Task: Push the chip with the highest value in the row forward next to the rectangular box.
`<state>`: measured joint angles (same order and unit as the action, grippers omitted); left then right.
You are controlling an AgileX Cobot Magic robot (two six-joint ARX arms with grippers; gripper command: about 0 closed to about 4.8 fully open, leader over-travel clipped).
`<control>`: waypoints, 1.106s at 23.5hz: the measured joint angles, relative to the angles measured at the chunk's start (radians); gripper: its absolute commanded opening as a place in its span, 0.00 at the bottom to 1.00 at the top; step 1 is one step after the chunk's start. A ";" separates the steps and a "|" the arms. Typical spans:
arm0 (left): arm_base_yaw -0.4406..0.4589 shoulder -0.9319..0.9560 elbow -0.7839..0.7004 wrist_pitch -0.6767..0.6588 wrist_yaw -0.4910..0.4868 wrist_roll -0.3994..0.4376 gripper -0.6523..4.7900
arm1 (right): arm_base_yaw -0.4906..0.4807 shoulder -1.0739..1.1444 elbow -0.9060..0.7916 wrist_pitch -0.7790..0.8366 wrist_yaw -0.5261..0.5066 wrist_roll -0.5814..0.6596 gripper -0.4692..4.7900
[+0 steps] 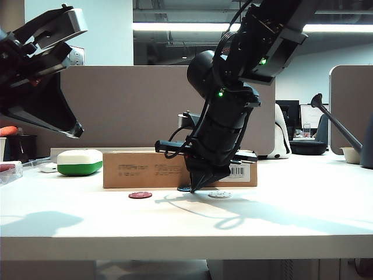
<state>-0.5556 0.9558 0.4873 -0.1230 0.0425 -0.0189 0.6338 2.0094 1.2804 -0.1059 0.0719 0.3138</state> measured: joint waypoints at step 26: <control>0.000 0.000 0.000 0.000 0.000 0.000 0.11 | 0.035 -0.168 -0.006 -0.137 -0.023 0.021 0.08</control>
<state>-0.5560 0.9554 0.4873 -0.1234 0.0425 -0.0189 0.6685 1.8412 1.2739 -0.2428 0.0494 0.3351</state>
